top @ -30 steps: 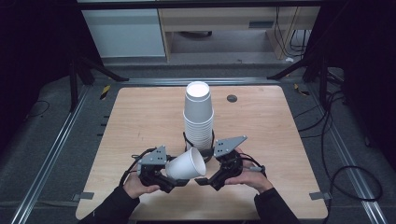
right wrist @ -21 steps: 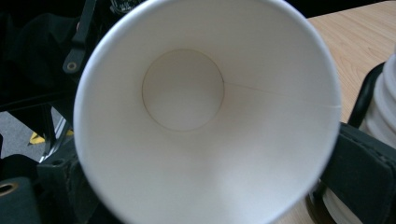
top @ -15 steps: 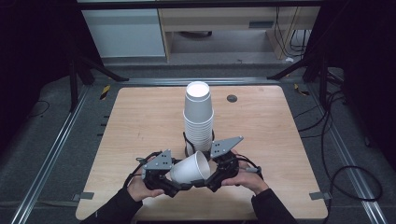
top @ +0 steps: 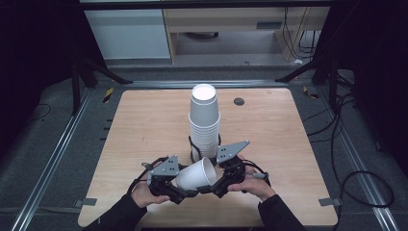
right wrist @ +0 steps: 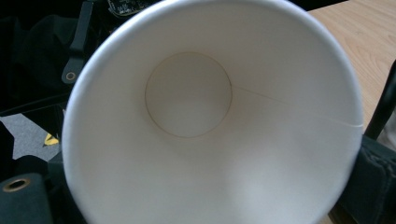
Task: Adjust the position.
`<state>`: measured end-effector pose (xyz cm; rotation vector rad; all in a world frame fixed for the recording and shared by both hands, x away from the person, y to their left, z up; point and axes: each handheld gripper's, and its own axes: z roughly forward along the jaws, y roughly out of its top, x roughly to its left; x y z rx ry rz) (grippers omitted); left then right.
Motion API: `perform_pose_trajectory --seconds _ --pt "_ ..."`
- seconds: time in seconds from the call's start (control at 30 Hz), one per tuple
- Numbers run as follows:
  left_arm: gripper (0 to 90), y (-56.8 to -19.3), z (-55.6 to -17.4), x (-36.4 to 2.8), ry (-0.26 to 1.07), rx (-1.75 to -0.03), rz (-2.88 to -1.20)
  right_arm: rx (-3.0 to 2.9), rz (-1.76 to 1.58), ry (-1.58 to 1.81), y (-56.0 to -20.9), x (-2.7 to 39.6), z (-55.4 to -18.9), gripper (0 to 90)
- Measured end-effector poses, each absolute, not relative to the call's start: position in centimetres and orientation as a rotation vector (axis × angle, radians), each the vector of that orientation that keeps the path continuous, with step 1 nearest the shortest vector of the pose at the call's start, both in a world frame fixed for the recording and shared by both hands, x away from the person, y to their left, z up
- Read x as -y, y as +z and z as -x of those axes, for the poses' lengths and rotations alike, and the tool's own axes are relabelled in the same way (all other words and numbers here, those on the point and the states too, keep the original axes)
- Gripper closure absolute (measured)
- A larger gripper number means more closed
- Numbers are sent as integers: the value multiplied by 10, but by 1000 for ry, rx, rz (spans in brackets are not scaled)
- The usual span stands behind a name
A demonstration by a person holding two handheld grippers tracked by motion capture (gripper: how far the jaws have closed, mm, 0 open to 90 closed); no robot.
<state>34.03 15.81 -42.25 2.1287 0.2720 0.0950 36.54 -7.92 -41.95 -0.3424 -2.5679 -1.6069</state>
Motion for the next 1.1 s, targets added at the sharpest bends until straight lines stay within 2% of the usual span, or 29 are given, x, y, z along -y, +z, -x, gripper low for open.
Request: perform_pose_trajectory --seconds 0.5,0.83,1.1 --pt "205 -423 -341 -157 81 -275 -2134 2571 336 -1600 -418 80 -365 81" --pt "131 -422 -346 -166 91 -286 -2227 2642 359 -1558 -417 88 -367 80" --pt "131 -431 -344 -155 101 -262 -2327 2752 353 -1433 -425 78 -366 78"
